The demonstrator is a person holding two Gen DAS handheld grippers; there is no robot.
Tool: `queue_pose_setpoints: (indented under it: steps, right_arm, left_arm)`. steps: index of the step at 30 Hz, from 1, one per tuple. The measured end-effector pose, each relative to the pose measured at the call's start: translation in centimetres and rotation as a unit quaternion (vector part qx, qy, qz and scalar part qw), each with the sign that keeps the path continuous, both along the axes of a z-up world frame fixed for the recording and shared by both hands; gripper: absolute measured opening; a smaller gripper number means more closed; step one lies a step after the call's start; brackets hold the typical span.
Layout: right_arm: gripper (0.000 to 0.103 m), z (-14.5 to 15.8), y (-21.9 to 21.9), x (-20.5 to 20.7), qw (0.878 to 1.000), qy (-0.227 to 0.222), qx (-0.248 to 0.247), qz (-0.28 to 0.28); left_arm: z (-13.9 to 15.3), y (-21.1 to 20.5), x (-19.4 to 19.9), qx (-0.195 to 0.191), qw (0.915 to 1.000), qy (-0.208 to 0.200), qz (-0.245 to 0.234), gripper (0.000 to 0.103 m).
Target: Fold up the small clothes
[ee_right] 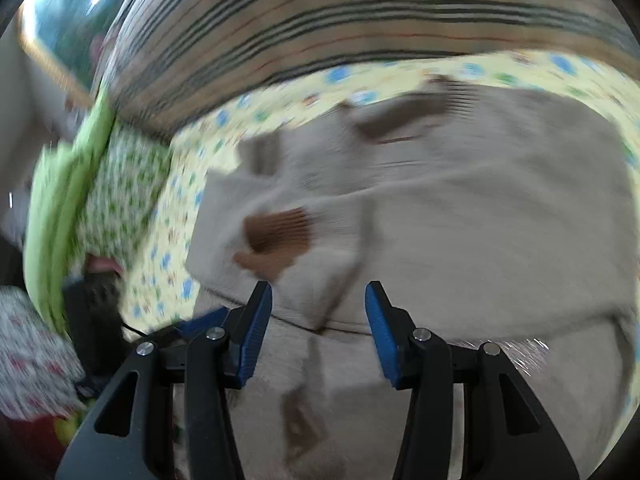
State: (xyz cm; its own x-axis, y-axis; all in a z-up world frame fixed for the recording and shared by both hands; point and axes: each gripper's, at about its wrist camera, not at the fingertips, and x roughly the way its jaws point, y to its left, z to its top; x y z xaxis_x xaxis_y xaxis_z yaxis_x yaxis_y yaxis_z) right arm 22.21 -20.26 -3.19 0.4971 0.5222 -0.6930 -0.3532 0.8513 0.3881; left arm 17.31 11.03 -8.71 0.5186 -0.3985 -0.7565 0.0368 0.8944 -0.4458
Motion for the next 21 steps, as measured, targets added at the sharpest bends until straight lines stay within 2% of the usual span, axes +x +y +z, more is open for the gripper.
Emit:
queue_pose_setpoints:
  steps: [3,7,9,10,12,14,16,18,21]
  right_arm:
    - [0.056,-1.0,4.5,0.4,0.995,-0.035,-0.088,0.034]
    - [0.055,-3.1,8.6,1.2,0.976,-0.076,-0.198,0.055]
    - [0.006,-4.0,8.8,2.0,0.971,-0.076,-0.222,0.048]
    - [0.006,-4.1,8.2,2.5,0.974,-0.066,-0.215,0.038]
    - [0.006,-2.9,5.5,2.9,0.985,-0.060,-0.161,-0.001]
    - [0.005,-1.3,1.3,2.5,0.991,-0.062,-0.100,-0.058]
    - [0.005,-0.5,-3.6,1.7,0.989,-0.063,-0.043,-0.124]
    - [0.005,-0.9,-7.8,1.3,0.982,-0.052,-0.028,-0.182]
    - [0.006,-3.3,-12.3,2.0,0.978,0.001,0.024,-0.209]
  left_arm:
    - [-0.7,3.7,0.5,0.019,0.9986,0.016,0.047,0.054]
    - [-1.7,4.9,1.9,0.048,0.9959,0.030,0.070,0.055]
    - [-1.6,5.0,2.5,0.053,0.9952,0.024,0.079,0.055]
    - [-1.5,4.9,2.8,0.055,0.9949,0.023,0.081,0.055]
    - [-1.5,4.8,3.3,0.057,0.9943,0.022,0.088,0.055]
    - [-1.5,4.6,3.8,0.053,0.9941,0.020,0.092,0.055]
    - [-1.4,4.3,4.4,0.051,0.9940,0.018,0.095,0.055]
    - [-1.3,3.8,4.8,0.046,0.9944,0.018,0.094,0.055]
    - [-1.3,2.3,5.8,0.046,0.9946,0.017,0.091,0.056]
